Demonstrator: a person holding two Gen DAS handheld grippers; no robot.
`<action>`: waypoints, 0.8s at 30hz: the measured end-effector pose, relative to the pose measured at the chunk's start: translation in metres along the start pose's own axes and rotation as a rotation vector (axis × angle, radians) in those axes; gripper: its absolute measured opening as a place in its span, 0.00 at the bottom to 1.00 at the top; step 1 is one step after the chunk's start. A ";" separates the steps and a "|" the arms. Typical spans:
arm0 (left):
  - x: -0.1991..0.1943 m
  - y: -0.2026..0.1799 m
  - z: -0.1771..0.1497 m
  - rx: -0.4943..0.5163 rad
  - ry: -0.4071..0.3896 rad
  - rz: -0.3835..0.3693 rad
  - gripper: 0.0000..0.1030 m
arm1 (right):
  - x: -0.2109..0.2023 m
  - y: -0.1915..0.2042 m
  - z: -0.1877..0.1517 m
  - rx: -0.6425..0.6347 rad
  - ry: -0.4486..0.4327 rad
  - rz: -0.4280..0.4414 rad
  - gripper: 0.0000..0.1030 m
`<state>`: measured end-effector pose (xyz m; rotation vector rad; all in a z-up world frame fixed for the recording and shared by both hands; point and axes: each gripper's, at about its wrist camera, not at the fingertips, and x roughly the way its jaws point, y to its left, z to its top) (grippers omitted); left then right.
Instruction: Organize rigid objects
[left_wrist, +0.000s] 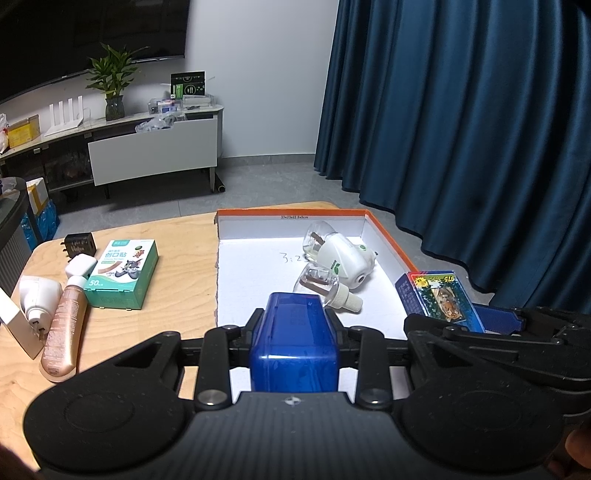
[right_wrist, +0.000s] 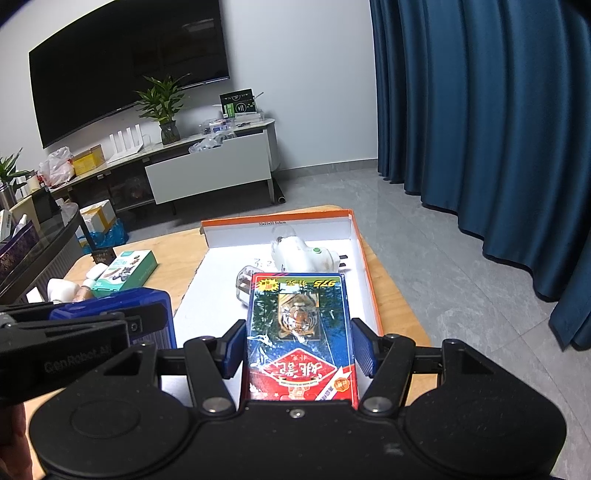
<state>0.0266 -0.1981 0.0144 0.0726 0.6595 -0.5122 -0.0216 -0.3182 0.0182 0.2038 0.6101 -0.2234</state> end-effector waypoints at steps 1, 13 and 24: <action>0.000 0.000 0.000 0.000 0.001 -0.001 0.33 | 0.000 -0.001 0.001 0.001 0.002 0.000 0.69; 0.009 0.001 0.000 0.003 0.010 -0.004 0.33 | 0.011 -0.008 -0.003 -0.003 0.027 -0.006 0.69; 0.013 0.004 0.001 0.002 0.013 -0.009 0.33 | 0.024 -0.004 0.004 -0.015 0.049 -0.014 0.69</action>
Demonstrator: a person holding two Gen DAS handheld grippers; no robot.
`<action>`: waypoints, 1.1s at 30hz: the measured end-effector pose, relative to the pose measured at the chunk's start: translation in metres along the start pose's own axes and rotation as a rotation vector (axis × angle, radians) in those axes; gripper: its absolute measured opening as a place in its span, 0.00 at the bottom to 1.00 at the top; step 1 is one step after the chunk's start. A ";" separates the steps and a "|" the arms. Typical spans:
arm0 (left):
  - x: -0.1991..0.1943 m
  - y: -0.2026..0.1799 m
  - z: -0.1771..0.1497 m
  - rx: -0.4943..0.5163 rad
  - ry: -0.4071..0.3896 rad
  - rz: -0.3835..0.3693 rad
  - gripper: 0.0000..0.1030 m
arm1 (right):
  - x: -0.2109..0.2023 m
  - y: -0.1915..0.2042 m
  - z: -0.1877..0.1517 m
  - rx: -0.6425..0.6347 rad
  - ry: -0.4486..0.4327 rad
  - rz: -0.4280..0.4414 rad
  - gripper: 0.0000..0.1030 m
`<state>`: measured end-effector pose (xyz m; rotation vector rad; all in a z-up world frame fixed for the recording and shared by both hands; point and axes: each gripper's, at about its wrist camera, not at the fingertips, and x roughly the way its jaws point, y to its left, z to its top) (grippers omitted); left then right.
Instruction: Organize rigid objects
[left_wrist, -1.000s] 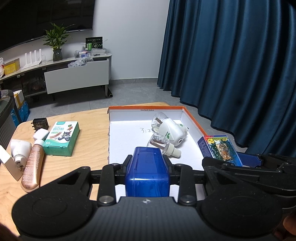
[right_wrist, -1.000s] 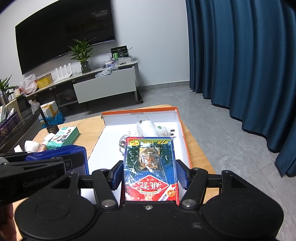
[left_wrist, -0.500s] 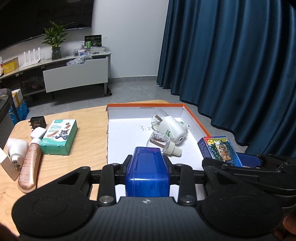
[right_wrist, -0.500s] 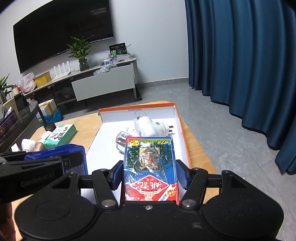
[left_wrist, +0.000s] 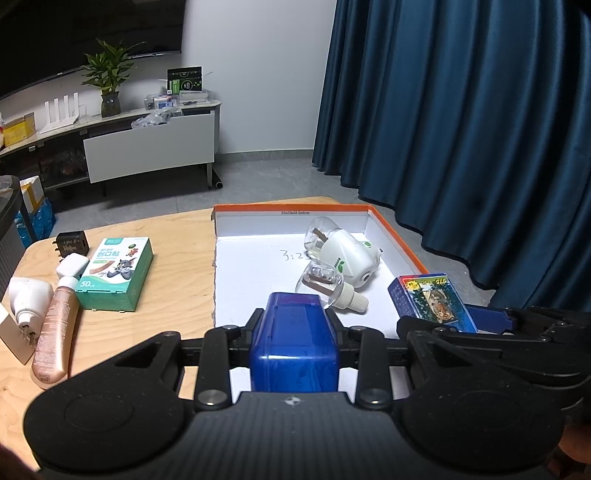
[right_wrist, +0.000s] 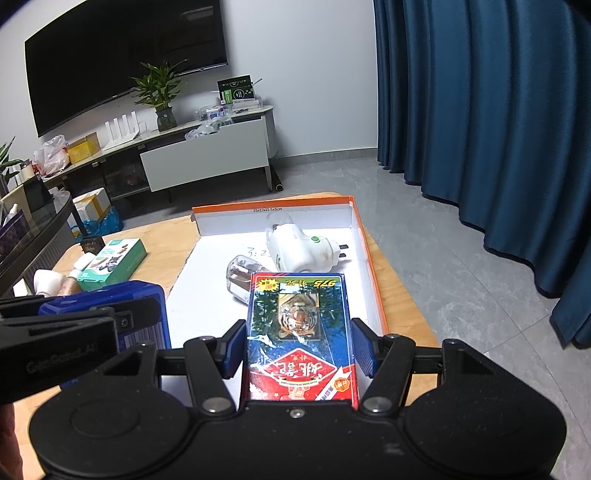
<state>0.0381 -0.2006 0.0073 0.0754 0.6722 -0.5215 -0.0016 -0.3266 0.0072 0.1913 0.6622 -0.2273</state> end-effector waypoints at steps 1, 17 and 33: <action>0.001 0.000 0.000 -0.002 0.001 -0.001 0.33 | 0.004 0.003 0.003 -0.002 0.002 -0.001 0.69; 0.007 0.001 0.004 -0.001 0.005 -0.001 0.33 | 0.014 0.003 0.007 -0.005 0.020 -0.005 0.69; 0.012 0.007 0.008 -0.012 0.010 0.000 0.33 | 0.023 0.007 0.010 -0.012 0.033 -0.008 0.69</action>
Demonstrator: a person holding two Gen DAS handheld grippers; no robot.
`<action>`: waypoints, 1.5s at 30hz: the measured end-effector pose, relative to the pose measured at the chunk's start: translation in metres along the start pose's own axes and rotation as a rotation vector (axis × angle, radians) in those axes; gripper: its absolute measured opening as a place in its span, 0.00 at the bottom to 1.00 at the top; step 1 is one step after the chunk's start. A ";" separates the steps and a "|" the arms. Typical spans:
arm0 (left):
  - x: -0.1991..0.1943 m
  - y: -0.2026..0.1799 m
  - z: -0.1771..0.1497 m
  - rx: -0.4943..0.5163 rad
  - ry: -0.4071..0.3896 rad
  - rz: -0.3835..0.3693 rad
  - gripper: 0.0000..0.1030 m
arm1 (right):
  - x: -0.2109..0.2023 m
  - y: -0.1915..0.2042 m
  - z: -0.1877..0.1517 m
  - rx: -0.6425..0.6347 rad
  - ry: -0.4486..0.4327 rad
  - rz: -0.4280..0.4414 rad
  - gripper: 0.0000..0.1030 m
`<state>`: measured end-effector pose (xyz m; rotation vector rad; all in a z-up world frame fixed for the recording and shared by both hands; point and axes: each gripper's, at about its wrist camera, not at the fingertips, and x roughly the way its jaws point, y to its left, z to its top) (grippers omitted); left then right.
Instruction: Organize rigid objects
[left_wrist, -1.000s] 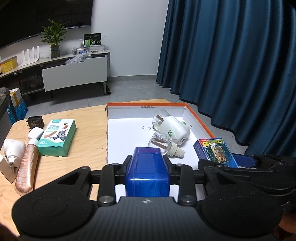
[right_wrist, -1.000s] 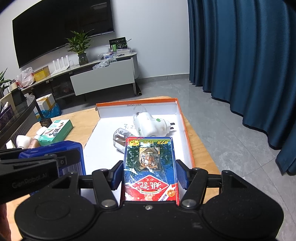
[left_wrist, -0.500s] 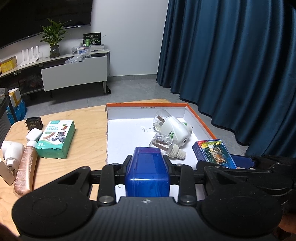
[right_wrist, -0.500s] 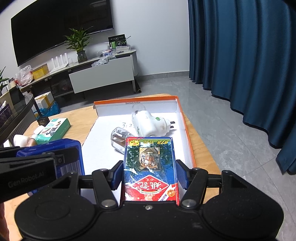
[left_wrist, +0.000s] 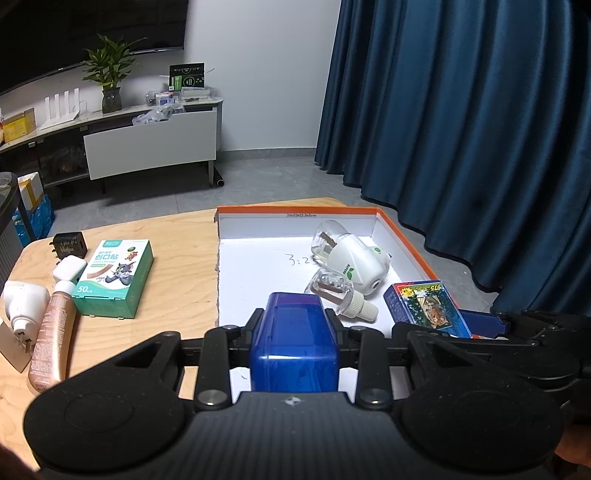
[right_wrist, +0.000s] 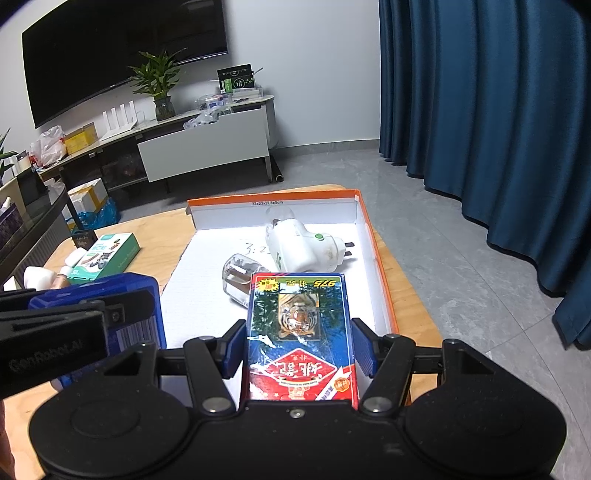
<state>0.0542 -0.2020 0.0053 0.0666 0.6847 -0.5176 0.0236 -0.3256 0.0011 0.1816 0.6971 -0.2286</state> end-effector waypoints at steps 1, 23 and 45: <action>0.000 0.000 0.000 0.000 0.000 0.000 0.33 | 0.001 0.000 0.000 0.000 0.001 0.000 0.69; 0.011 0.005 0.005 -0.010 0.010 -0.002 0.33 | 0.011 -0.003 0.006 0.016 -0.013 -0.040 0.73; 0.016 -0.002 0.004 -0.014 0.004 -0.050 0.61 | -0.025 -0.018 0.013 0.037 -0.112 -0.077 0.78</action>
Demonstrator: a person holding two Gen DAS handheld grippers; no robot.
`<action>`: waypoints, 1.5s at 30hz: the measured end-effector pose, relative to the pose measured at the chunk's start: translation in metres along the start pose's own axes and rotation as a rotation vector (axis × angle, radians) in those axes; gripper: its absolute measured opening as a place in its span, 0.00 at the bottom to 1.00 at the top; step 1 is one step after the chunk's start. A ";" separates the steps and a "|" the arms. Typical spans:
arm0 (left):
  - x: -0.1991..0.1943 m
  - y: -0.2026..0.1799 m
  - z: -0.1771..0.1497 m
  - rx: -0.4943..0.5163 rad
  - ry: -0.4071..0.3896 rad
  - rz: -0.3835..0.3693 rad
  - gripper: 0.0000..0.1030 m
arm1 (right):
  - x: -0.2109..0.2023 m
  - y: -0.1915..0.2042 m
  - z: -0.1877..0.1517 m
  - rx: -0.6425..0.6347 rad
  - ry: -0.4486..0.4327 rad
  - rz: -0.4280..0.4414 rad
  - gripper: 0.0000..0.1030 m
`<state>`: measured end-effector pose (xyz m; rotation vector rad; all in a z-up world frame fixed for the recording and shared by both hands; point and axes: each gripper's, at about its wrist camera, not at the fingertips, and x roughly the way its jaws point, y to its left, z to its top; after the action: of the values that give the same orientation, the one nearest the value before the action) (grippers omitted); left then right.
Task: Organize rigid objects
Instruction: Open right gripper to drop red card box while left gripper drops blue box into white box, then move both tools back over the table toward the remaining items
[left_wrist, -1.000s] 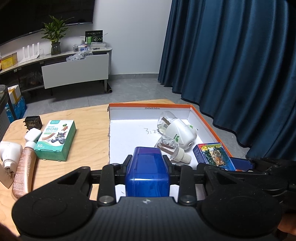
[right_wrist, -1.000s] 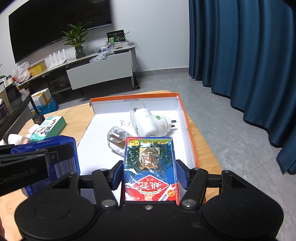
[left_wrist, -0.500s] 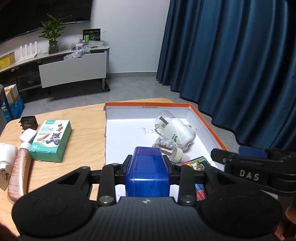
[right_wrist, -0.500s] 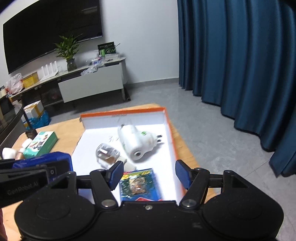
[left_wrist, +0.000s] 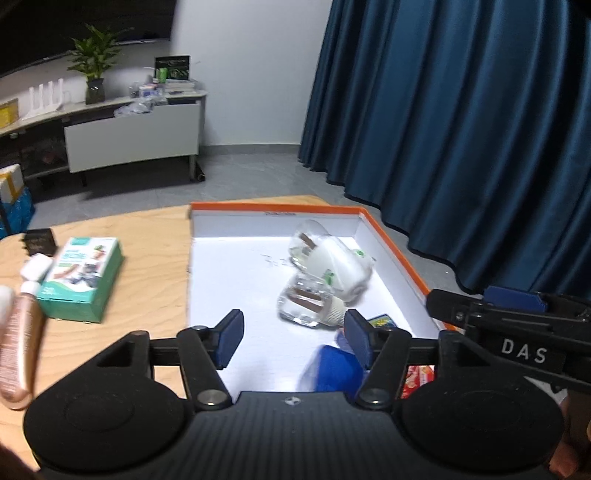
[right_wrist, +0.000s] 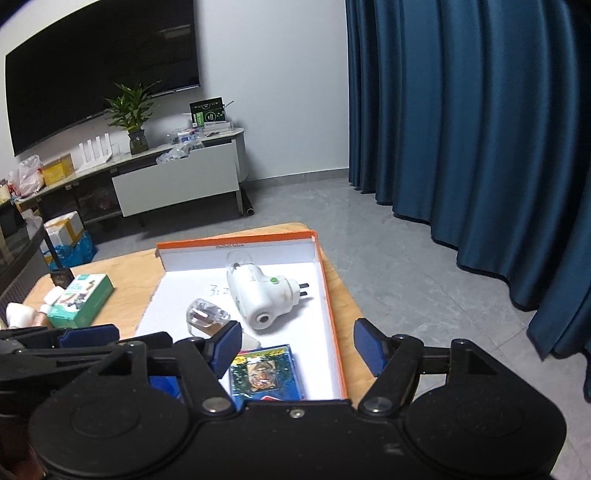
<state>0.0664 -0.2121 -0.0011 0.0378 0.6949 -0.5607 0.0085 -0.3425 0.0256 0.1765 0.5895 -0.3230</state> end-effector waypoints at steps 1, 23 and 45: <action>-0.003 0.002 0.001 0.001 -0.004 0.013 0.62 | -0.001 0.002 0.000 -0.005 -0.001 0.002 0.78; -0.064 0.083 -0.010 -0.097 -0.046 0.216 0.82 | -0.013 0.093 -0.015 -0.100 0.060 0.186 0.86; -0.066 0.210 -0.011 -0.377 -0.054 0.506 0.94 | -0.002 0.154 -0.037 -0.244 0.111 0.293 0.87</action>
<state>0.1238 0.0006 -0.0009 -0.1501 0.6964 0.0585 0.0413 -0.1887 0.0072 0.0444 0.6972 0.0441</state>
